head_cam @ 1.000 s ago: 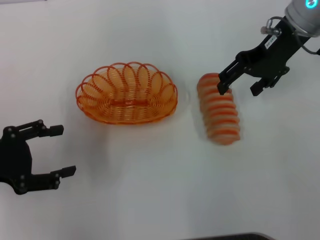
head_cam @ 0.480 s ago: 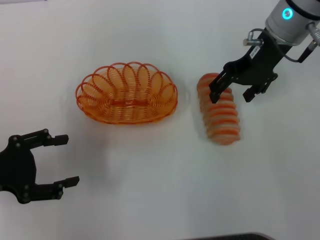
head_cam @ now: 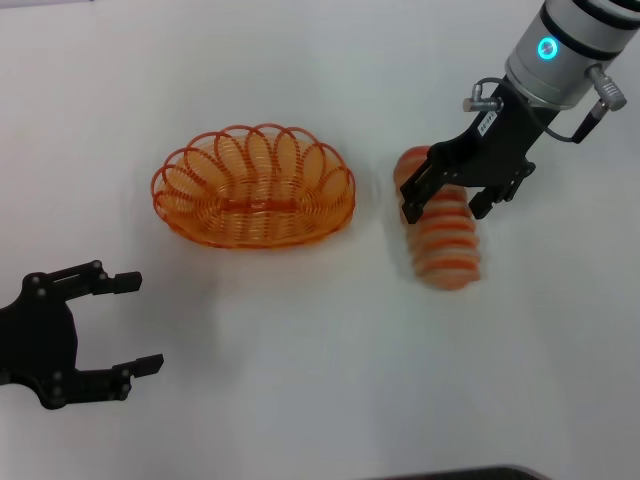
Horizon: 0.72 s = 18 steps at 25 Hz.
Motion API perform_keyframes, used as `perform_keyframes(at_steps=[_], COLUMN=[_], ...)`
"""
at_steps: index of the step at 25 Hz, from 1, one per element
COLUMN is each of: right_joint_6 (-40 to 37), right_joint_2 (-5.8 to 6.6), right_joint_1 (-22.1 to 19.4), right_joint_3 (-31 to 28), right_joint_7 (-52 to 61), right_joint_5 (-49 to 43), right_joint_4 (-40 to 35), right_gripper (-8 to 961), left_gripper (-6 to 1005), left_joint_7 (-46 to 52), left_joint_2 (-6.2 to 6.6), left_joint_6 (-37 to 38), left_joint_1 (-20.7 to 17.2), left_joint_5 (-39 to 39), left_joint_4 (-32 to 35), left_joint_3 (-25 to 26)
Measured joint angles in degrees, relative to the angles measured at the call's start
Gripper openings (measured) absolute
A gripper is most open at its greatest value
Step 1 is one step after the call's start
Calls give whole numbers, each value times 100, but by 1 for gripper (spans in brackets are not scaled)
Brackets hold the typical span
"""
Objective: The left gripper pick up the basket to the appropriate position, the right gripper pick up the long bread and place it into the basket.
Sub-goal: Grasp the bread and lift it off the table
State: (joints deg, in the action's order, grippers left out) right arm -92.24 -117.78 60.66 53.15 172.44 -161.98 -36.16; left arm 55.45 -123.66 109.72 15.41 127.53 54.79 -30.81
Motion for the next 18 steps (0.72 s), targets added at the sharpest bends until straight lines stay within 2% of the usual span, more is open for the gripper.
perform_keyframes(at_steps=[11, 18], right_joint_6=[-93, -4], right_joint_2=[20, -39], right_joint_1=[-54, -55], right_joint_3=[-26, 2], right_joint_7=[0, -1], right_joint_5=[-211, -215], right_joint_4=[0, 5], right_gripper=[920, 918], left_gripper=[828, 829], left_joint_7=[1, 27], left_joint_2=[0, 0], left_joint_6=[-22, -38], left_joint_1=[34, 70], left_joint_5=[-13, -45], left_joint_4=[-23, -54], left_joint_3=[-5, -4])
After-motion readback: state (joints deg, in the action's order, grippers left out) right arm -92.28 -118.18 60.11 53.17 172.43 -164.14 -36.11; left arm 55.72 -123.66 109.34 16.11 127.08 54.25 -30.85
